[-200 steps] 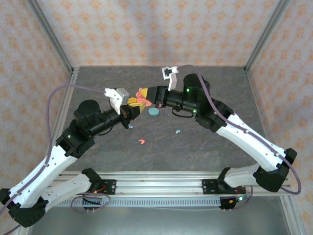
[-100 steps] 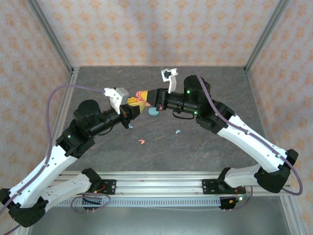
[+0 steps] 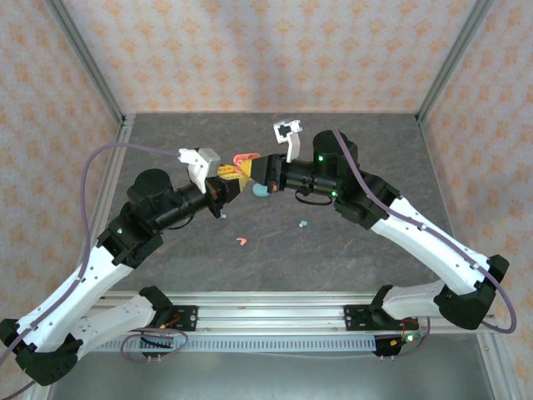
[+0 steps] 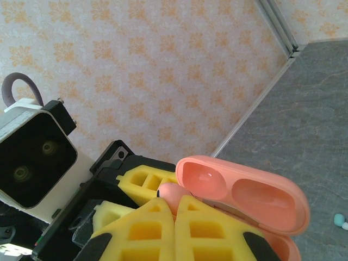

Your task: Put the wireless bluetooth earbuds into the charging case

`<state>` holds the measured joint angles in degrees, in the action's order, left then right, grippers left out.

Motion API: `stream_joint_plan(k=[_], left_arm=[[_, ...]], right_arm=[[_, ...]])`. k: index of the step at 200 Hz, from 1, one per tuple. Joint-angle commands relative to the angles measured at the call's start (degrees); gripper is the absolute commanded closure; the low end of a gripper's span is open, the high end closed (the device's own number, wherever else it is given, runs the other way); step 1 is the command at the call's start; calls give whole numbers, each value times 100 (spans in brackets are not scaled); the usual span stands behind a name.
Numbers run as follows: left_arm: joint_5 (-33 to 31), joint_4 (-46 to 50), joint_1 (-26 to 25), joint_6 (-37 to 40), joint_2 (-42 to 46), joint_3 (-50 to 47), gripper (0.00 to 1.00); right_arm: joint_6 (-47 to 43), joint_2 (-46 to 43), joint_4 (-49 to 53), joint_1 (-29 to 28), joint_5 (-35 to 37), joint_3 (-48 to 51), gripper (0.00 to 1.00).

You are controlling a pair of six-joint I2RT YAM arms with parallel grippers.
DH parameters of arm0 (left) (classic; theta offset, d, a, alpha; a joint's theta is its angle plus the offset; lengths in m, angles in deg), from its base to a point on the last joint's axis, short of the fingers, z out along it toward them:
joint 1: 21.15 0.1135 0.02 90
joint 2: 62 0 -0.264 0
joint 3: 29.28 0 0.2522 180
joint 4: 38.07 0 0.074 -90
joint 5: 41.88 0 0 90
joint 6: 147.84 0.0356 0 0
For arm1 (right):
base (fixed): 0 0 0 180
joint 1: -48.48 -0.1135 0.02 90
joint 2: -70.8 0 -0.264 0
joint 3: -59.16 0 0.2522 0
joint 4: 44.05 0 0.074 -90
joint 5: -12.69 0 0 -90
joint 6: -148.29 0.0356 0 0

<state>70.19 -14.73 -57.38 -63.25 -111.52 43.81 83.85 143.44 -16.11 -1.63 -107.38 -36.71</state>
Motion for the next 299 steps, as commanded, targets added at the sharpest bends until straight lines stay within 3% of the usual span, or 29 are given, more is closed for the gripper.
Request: stream_joint_plan(k=[1,46,112,179,226,299], left_arm=[[-116,-433,19,-87,73,107,100],[-128,-468,19,-82,98,63,100],[-171,-471,21,-86,170,-9,100],[-194,-423,19,-62,240,-83,100],[-206,-301,19,5,258,-66,100],[-189,-252,20,35,223,-59,100]], right_arm=[[-211,-101,374,-65,-140,51,95],[-592,-50,916,-61,-100,-128,91],[-758,21,1217,-61,-53,-298,70],[-703,89,1343,-54,112,-516,62],[-500,57,1355,-26,107,-672,67],[-337,153,1413,-25,-121,-937,86]])
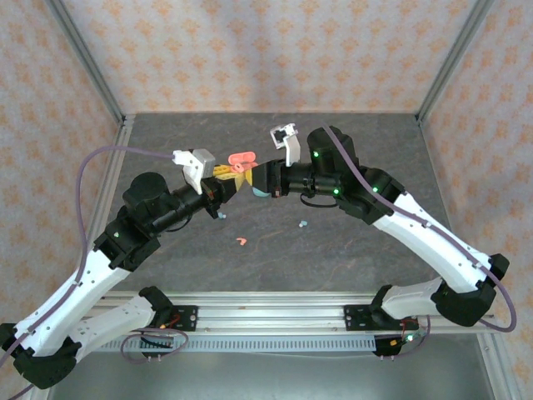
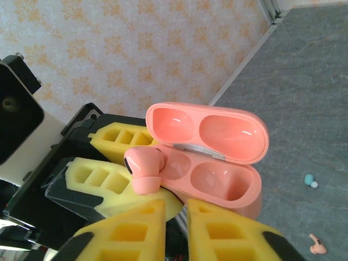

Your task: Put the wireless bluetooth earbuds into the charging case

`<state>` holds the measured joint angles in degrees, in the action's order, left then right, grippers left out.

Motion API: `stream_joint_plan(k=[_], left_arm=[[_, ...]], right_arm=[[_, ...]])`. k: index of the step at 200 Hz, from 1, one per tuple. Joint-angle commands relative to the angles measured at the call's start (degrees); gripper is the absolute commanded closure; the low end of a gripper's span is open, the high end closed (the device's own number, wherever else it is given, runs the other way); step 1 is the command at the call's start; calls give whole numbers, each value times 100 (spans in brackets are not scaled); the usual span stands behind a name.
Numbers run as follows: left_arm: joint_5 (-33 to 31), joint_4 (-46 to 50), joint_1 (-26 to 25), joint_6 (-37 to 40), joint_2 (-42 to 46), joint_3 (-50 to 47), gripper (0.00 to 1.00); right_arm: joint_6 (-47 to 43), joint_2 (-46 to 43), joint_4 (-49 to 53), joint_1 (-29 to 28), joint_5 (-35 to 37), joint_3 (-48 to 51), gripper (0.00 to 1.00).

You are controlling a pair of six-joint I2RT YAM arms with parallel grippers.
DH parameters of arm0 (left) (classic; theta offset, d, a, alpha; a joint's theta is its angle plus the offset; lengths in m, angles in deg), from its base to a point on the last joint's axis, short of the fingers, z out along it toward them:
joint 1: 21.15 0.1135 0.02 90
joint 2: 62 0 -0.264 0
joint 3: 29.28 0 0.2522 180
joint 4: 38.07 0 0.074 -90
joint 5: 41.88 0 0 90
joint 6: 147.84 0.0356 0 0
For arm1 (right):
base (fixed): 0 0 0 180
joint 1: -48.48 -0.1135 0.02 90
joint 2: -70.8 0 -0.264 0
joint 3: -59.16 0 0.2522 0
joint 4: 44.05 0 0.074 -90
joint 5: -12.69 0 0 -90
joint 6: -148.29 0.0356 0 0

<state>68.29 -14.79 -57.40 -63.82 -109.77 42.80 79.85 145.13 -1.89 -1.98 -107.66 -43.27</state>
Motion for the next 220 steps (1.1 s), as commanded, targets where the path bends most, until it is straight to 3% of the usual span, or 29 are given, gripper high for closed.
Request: stream_joint_plan(k=[1,76,181,220], left_arm=[[-1,-242,22,90,48,40,100],[-61,-160,22,129,3,91,100],[-56,-127,23,99,-41,118,100],[-53,-178,22,66,-41,118,100]], right_arm=[[65,-10,-10,10,-98,-287,86],[86,-19,-18,-3,-293,-433,97],[103,320,26,-96,-628,-748,99],[-34,416,385,-75,-445,-801,99]])
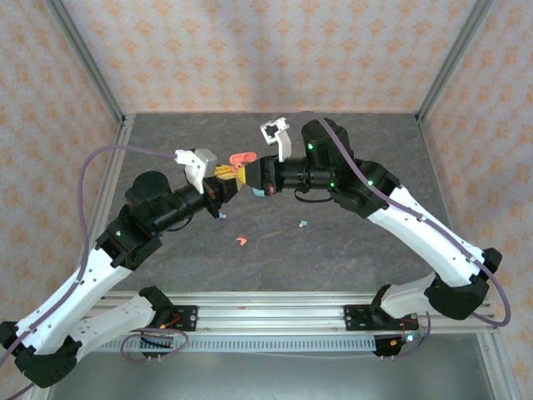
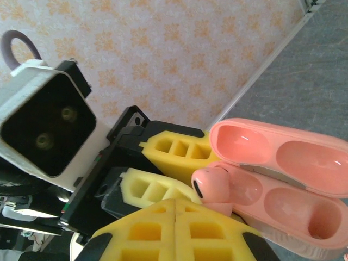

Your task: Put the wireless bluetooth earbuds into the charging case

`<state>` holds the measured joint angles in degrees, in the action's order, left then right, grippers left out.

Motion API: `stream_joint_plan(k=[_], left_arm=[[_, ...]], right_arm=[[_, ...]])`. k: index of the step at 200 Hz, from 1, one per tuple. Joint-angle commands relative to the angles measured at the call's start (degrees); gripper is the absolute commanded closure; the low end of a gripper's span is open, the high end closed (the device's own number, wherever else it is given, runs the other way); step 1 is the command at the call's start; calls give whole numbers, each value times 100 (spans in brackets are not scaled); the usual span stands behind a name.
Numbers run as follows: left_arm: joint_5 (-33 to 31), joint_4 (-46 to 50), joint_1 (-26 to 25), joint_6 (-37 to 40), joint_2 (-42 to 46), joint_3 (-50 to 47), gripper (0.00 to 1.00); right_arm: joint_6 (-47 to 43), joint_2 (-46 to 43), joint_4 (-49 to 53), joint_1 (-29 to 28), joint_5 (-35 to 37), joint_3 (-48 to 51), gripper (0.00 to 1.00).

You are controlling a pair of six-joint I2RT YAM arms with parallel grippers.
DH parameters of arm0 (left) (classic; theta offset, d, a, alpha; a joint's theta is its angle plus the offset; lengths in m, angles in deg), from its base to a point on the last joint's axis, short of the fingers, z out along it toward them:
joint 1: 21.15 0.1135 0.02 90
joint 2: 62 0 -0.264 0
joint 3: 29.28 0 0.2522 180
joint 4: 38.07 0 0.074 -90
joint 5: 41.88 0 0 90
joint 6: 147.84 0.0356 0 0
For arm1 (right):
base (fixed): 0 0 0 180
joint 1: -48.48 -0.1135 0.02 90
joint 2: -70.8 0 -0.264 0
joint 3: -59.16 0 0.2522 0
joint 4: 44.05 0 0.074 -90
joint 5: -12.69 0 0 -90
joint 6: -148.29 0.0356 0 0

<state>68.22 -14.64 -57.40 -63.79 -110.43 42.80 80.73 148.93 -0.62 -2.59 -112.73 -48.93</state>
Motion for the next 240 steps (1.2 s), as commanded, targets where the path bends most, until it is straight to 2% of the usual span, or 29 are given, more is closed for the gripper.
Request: stream_joint_plan(k=[1,101,159,180,206,240], left_arm=[[-48,-193,22,62,25,118,100],[-74,-271,-40,-7,70,65,100],[-133,-268,-93,9,56,58,100],[-177,-187,-104,67,79,58,100],[-373,188,-102,327,211,58,100],[-831,1180,-108,746,517,117,100]], right_arm=[[-119,36,263,-15,70,-235,100],[78,-44,189,236,210,-2,100],[15,-152,219,275,-11,71,100],[167,-339,148,453,-34,186,100],[596,-611,13,831,74,431,100],[949,-701,603,1155,878,790,98]])
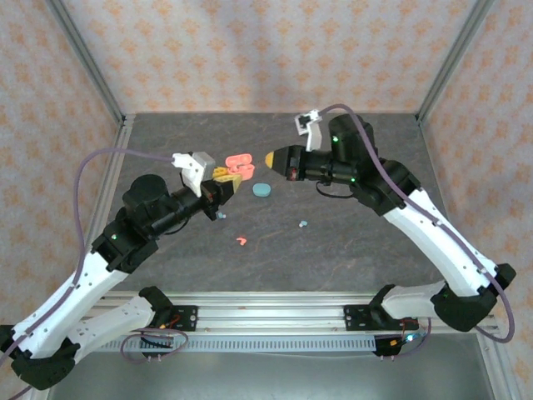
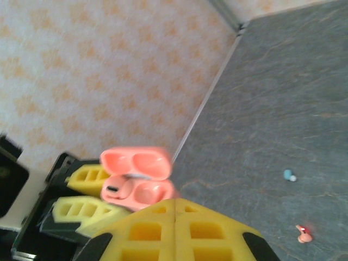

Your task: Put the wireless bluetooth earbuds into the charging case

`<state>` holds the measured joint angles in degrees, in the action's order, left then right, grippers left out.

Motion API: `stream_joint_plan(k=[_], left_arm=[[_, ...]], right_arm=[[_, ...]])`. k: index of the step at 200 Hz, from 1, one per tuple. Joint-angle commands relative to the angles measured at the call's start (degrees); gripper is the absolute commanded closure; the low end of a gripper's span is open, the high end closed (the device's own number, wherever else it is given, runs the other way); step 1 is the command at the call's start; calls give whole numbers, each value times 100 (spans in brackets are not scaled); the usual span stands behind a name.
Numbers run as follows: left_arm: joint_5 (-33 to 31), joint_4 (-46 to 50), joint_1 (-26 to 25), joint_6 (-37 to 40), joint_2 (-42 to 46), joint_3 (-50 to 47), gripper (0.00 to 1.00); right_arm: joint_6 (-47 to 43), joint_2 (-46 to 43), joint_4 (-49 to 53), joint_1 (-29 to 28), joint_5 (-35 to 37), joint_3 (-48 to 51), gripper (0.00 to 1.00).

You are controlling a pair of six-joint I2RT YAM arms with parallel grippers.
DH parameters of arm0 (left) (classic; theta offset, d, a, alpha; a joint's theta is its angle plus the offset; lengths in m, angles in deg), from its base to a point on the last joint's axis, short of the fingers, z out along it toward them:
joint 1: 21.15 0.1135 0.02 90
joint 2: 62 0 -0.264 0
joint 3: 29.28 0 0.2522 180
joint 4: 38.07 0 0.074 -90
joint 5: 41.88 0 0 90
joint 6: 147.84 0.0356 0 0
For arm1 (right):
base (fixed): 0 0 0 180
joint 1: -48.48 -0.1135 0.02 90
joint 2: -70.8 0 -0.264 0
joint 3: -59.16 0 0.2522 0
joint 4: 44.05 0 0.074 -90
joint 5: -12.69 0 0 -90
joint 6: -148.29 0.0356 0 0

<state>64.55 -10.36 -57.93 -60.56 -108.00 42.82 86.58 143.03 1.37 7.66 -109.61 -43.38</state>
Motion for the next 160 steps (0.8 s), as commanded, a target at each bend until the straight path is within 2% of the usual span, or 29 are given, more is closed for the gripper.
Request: stream_joint_plan(k=[1,27,48,65,116,160], left_arm=[[-477,790,-52,440,284,120,100],[-782,1338,-49,562,656,60,100],[-1061,1707,-49,577,964,-7,100],[-1198,1922,-55,558,1180,-59,100],[-1430,2271,-49,497,1591,-233,100],[-1406,2453,-50,423,1732,-254,100]], right_arm=[[362,-103,421,128,579,245,98],[637,234,600,134,608,878,92],[1384,598,170,60,334,1570,87],[1485,1053,-60,-179,217,1789,86],[969,3104,-211,-1274,-159,1012,90],[630,4401,152,-1629,-217,249,92]])
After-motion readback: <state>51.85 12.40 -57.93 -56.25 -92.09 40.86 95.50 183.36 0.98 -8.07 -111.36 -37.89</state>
